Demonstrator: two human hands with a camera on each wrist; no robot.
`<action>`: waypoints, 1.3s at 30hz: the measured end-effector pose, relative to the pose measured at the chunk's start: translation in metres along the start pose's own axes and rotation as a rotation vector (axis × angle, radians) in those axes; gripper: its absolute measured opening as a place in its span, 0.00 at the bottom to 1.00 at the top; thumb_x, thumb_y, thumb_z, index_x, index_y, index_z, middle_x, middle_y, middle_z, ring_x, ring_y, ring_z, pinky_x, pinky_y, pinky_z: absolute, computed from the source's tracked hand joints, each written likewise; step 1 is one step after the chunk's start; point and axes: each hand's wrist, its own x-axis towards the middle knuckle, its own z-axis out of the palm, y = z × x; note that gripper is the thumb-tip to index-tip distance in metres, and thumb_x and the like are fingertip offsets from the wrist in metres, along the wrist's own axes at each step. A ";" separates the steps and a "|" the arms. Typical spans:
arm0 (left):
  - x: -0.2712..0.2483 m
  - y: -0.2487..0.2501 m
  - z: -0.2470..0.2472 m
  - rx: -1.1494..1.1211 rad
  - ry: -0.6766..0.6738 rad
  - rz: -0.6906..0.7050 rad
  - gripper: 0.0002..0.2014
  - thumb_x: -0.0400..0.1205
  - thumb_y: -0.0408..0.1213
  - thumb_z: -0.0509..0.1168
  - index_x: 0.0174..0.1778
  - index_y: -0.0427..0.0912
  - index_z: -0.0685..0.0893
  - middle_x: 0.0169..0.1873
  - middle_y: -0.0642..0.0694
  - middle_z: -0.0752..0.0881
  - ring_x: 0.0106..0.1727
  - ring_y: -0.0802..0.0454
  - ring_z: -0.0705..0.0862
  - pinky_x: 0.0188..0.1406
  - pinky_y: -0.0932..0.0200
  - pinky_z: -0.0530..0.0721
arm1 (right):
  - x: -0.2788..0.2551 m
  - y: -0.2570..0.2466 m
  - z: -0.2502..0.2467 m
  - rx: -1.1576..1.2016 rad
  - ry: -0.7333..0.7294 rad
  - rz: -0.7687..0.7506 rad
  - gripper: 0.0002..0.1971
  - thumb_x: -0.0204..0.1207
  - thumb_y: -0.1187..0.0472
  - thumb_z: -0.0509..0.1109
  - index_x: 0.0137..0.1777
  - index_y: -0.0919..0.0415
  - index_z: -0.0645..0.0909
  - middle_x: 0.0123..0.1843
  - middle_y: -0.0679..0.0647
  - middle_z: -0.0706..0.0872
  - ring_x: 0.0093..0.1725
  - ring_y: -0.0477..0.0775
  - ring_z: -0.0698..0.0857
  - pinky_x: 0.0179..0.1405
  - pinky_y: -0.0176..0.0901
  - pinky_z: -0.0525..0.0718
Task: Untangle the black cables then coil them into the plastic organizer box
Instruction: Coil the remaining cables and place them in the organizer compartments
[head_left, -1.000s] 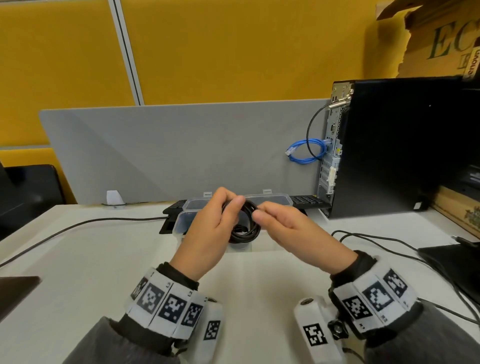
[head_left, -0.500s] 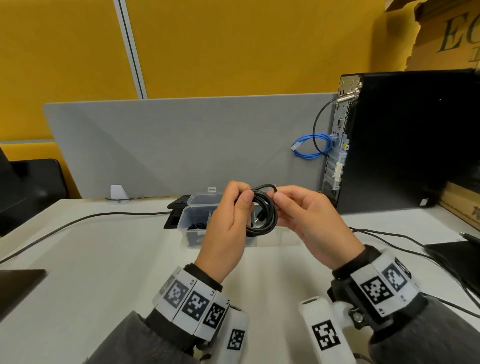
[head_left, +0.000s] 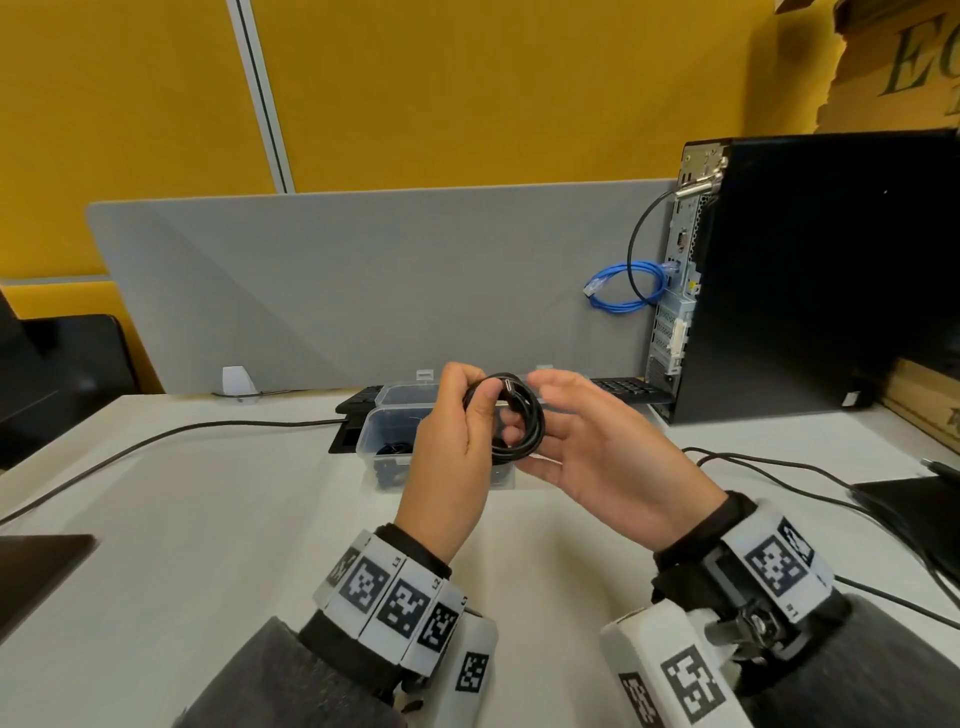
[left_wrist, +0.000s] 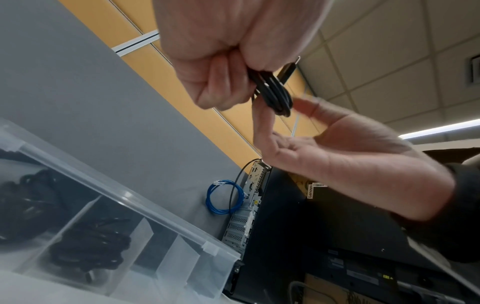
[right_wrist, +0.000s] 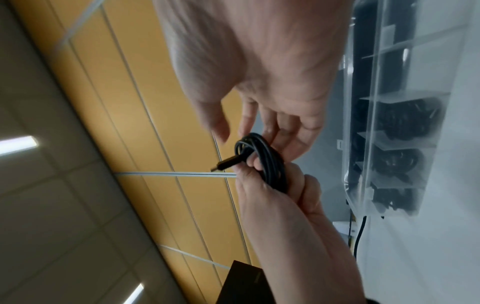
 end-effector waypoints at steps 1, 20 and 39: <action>0.000 0.000 0.000 0.018 0.006 -0.005 0.08 0.85 0.43 0.53 0.39 0.52 0.69 0.28 0.57 0.76 0.30 0.64 0.76 0.30 0.69 0.72 | -0.001 0.001 0.001 -0.077 -0.018 -0.018 0.15 0.73 0.67 0.68 0.59 0.57 0.77 0.43 0.58 0.86 0.43 0.53 0.86 0.51 0.47 0.84; 0.009 0.006 -0.019 0.198 0.094 0.065 0.02 0.84 0.39 0.57 0.49 0.47 0.75 0.33 0.58 0.81 0.34 0.67 0.80 0.33 0.75 0.73 | -0.010 -0.005 0.006 -1.383 0.268 -0.954 0.03 0.75 0.63 0.71 0.43 0.57 0.80 0.39 0.43 0.76 0.40 0.39 0.77 0.41 0.29 0.78; -0.005 0.013 -0.005 0.566 0.126 0.302 0.08 0.82 0.50 0.49 0.49 0.52 0.69 0.33 0.55 0.83 0.29 0.54 0.82 0.20 0.60 0.76 | -0.013 -0.004 0.012 -1.356 0.098 -0.481 0.09 0.83 0.53 0.59 0.53 0.53 0.79 0.25 0.30 0.78 0.28 0.34 0.77 0.30 0.26 0.70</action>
